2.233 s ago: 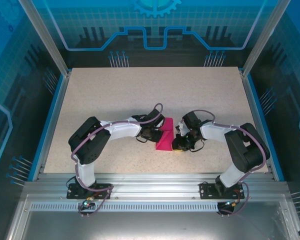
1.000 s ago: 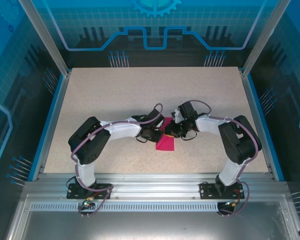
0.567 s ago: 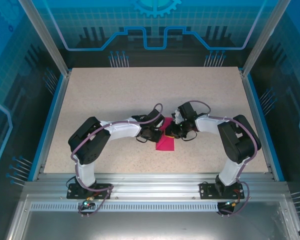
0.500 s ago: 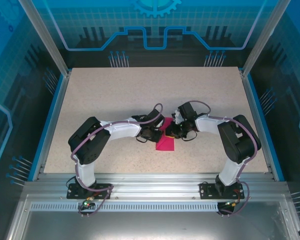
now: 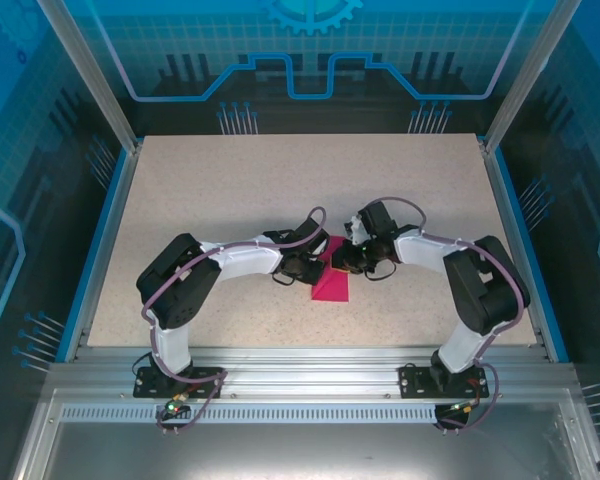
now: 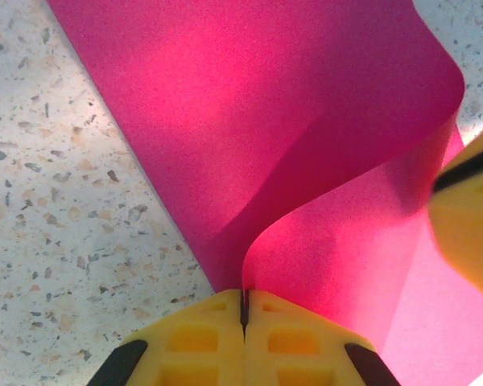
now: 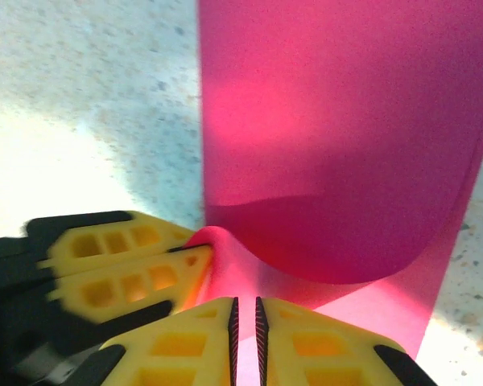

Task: Fold a paper plane with a square sheet of paper (fold left side to right side)
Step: Fold the triangle a second time at the center of the table.

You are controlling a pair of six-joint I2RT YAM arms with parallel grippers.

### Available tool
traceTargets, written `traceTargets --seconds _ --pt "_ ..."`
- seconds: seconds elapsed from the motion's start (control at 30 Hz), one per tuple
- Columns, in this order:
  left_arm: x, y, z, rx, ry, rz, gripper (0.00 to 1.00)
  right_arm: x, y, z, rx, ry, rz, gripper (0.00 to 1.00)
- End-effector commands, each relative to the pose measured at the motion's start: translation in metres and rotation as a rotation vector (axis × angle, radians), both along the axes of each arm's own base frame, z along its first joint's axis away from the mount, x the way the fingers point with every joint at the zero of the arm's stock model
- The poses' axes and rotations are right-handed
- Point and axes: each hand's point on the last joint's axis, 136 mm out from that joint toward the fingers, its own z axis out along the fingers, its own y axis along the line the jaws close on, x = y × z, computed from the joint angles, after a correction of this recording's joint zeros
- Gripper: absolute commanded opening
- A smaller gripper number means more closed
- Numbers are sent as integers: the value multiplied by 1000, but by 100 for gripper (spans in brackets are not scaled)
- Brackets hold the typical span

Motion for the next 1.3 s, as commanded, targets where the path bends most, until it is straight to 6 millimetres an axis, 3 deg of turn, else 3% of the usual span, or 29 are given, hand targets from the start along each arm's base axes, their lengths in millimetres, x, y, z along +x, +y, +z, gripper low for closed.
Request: traceTargets --seconds 0.0,0.4,0.73,1.27 --pt "2 0 14 -4 -25 -19 0 -2 7 14 42 -6 12 16" --pt "2 -4 12 2 -25 -29 0 0 28 -1 34 48 15 16" --pt "2 -7 12 -1 -26 -34 0 -7 13 -26 -68 104 3 16" --pt "2 -6 12 6 -27 -31 1 -17 -4 -47 -181 141 17 16"
